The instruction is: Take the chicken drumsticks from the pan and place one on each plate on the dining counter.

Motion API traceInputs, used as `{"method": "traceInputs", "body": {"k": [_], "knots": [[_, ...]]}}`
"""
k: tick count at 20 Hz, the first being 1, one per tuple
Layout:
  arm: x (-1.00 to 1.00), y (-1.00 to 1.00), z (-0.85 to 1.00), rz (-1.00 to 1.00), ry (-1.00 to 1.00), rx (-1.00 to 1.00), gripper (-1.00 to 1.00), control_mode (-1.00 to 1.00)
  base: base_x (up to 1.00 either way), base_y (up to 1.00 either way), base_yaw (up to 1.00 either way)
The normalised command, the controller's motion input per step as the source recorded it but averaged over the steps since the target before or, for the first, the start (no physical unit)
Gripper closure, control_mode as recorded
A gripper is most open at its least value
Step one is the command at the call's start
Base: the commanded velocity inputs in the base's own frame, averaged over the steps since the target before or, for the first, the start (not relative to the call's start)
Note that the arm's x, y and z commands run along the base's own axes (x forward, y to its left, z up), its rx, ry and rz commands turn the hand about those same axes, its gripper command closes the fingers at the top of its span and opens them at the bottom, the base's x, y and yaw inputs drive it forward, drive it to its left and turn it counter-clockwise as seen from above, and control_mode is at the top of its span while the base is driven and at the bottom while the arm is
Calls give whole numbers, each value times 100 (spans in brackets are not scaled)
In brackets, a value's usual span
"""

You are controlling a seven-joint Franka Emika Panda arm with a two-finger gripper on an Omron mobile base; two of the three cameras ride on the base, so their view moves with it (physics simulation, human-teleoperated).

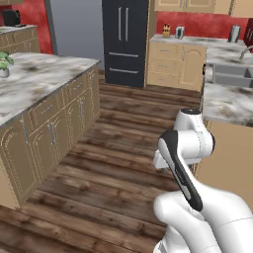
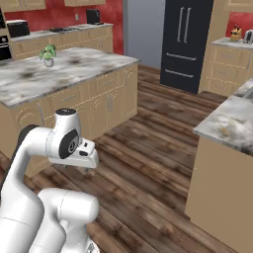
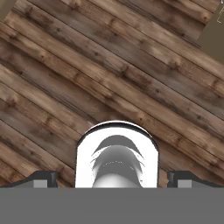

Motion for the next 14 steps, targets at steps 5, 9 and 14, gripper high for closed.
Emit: {"method": "traceInputs", "body": {"k": [5, 9, 14], "knots": [[0, 0, 0, 0, 0, 0, -100, 100, 84, 60, -45], [0, 0, 0, 0, 0, 0, -100, 100, 76, 73, -30], [0, 0, 0, 0, 0, 0, -100, 100, 82, 70, -27]]}}
